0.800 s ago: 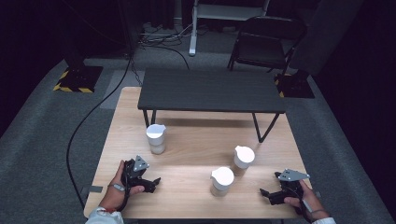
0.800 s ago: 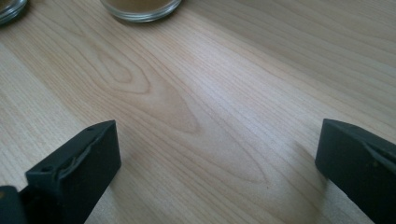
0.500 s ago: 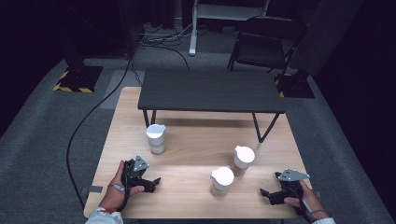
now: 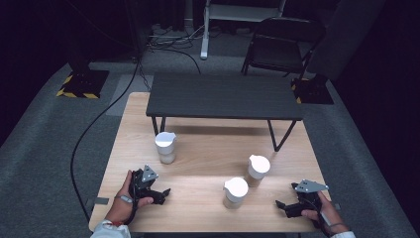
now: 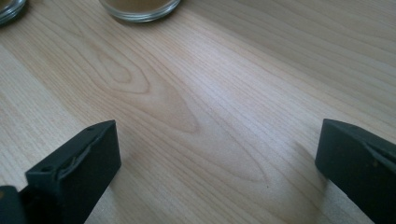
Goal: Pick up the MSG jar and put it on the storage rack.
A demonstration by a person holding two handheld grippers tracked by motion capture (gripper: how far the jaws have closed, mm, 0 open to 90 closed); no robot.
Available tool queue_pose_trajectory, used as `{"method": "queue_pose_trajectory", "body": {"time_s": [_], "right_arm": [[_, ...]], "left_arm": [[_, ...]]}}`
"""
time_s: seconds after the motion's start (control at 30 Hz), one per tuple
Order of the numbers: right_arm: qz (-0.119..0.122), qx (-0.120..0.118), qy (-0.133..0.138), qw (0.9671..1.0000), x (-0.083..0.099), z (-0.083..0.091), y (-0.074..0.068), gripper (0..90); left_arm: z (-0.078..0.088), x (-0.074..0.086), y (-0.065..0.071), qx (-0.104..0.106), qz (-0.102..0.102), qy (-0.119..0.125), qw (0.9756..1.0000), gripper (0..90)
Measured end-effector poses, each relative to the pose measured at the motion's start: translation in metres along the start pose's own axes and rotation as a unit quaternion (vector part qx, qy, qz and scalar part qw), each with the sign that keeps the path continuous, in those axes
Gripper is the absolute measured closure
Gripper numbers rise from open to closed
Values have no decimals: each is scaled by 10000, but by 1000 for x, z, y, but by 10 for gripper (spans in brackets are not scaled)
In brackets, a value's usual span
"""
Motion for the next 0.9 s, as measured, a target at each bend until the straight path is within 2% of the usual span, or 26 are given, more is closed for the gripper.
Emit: {"method": "queue_pose_trajectory", "body": {"time_s": [0.23, 0.47, 0.9], "right_arm": [[-7, 3, 2, 10000, 1, 1, 0, 0], [-8, 7, 6, 10000, 1, 1, 0, 0], [-6, 7, 7, 10000, 1, 1, 0, 0]], "left_arm": [[1, -1, 0, -123, 87, -42, 9999, 2], [3, -2, 3, -263, 87, -42, 9996, 17], [14, -4, 4, -381, 158, 243, 9989, 17]]}}
Point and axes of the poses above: each handheld gripper's, and its own axes: z roughly backward along the jaws, x roughly out of its underside, y roughly to its right, the point moved 8 cm from there along -z, roughly forward along the jaws, and after that the axes turned 5 degrees about -x, right-handed, at the moved point
